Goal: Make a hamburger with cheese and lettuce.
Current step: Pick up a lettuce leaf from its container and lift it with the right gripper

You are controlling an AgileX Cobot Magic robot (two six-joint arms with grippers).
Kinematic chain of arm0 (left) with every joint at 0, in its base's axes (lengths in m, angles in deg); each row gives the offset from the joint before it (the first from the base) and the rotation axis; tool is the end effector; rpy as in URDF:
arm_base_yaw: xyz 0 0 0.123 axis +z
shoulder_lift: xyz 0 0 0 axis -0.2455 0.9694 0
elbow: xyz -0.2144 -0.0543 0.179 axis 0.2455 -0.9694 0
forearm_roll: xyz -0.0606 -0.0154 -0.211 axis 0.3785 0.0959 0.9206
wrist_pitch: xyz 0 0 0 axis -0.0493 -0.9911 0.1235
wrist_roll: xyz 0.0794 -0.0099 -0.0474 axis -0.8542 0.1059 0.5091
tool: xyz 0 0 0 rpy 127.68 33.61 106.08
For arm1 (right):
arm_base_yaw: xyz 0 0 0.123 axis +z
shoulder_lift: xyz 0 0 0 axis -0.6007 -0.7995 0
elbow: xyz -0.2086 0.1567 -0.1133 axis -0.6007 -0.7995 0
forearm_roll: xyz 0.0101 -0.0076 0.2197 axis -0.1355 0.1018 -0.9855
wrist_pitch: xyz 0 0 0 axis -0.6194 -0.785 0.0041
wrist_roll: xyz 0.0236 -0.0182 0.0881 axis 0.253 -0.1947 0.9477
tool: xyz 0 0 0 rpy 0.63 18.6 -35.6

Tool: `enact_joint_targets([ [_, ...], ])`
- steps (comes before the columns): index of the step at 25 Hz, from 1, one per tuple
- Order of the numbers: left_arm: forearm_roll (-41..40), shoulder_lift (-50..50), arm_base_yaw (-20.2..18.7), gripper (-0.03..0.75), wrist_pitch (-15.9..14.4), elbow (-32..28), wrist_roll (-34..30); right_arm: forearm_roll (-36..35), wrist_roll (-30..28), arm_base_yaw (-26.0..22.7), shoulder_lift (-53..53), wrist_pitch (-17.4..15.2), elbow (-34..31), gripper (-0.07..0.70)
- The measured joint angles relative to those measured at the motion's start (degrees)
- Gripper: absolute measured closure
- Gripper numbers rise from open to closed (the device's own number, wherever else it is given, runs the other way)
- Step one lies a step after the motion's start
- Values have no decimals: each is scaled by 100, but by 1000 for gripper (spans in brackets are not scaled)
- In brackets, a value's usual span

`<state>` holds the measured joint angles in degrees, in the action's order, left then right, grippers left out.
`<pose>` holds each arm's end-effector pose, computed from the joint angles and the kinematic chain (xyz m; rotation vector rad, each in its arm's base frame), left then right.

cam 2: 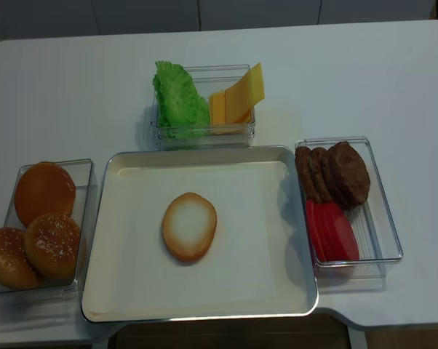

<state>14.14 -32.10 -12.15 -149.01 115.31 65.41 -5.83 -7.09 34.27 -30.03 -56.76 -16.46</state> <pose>-0.0390 0.0050 0.2500 -0.1834 2.1459 0.0394 -0.0354 0.0082 0.2486 -0.0417 2.1239 0.0206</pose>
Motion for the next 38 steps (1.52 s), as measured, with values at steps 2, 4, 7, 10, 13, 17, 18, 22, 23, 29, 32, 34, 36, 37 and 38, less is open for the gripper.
enact_joint_targets([
  [2, 0, 0, 0, 364, 0, 0, 0, 0, 0, 0, 0, 0, 0, 225],
  [4, 0, 0, 0, 364, 0, 0, 0, 0, 0, 0, 0, 0, 0, 225],
  [7, 0, 0, 0, 364, 0, 0, 0, 0, 0, 0, 0, 0, 0, 225],
  [10, 0, 0, 0, 364, 0, 0, 0, 0, 0, 0, 0, 0, 0, 225],
  [13, 0, 0, 0, 364, 0, 0, 0, 0, 0, 0, 0, 0, 0, 225],
  [17, 0, 0, 0, 364, 3, 0, 0, 0, 0, 0, 0, 0, 0, 225],
  [18, 0, 0, 0, 364, 3, 0, 0, 0, 0, 0, 0, 0, 0, 225],
  [22, 0, 0, 0, 364, 14, 0, 0, 0, 0, 0, 0, 0, 0, 225],
  [23, 0, 0, 0, 364, 14, -4, 0, 0, 0, 0, 0, 0, 0, 225],
  [29, 0, 0, 0, 364, 14, -13, 0, 0, 0, 0, 0, 0, 0, 225],
  [32, 0, 0, 0, 364, 14, -13, 0, -10, 0, 0, 0, 0, 0, 225],
  [34, 0, 0, 0, 364, 14, -13, 0, -122, 0, 0, 0, 4, 0, 223],
  [36, 0, 0, 0, 364, 14, -13, 0, -362, 112, 0, 0, 192, 24, 224],
  [37, 0, 0, 0, 364, 14, -13, 0, -528, 191, 0, 0, 347, 50, 225],
  [38, 0, 0, 0, 364, 14, -13, 0, -709, 233, 0, 0, 567, 73, 225],
])
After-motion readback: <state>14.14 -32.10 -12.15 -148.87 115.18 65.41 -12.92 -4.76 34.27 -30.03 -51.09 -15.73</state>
